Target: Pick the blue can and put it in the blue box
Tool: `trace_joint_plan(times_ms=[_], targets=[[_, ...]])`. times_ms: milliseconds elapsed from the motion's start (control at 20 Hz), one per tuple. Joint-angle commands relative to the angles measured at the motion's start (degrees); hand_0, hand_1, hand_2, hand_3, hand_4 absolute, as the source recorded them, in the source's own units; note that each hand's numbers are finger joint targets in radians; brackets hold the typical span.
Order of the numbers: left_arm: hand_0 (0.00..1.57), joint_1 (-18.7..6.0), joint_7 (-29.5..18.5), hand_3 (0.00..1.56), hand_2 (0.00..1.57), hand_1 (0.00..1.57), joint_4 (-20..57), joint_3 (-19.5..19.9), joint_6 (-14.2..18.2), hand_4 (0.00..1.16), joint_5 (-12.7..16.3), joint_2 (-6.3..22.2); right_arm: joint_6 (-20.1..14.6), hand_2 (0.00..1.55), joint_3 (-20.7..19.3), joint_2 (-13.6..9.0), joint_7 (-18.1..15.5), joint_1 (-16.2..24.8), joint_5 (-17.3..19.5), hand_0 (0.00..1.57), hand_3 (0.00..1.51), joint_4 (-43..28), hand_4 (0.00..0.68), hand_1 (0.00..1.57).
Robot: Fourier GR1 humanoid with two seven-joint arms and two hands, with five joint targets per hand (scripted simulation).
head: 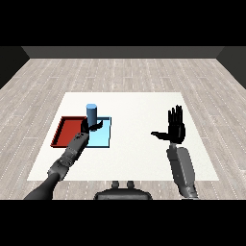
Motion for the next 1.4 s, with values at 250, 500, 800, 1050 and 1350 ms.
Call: trace_joint_plan(times_ms=[250,500,800,1050,1350], targets=[[0.95,0.75,4.8,0.81,0.87,0.95,15.33,-0.57,-1.59,0.93,-2.82,-2.77,-0.6,0.0,0.71,1.32,-0.71,-0.03,1.27,0.0,0.0,1.45,0.0,0.0],[1.35,0.64,6.27,0.4,1.24,1.35,16.74,0.9,-6.88,0.61,-2.12,-1.96,2.79,0.0,-0.03,1.17,-2.83,-0.56,0.14,0.0,0.0,3.9,0.0,0.0],[0.0,0.33,5.66,0.0,0.0,0.0,17.6,-3.59,-0.48,0.0,-7.85,-1.69,3.28,0.0,0.25,2.4,-4.44,0.16,0.42,0.0,0.0,4.47,0.0,0.0],[0.0,-1.33,-0.09,0.0,0.0,0.0,14.4,0.82,7.98,0.0,-4.53,-2.76,4.98,0.0,-2.54,0.64,-1.96,0.43,-3.01,0.0,0.0,2.09,0.0,0.0],[0.0,0.61,-14.44,0.0,0.0,0.0,5.65,6.82,10.83,0.0,0.28,-2.11,3.85,0.0,-1.21,2.87,-2.43,-0.28,-2.36,0.0,0.0,1.98,0.0,0.0]])
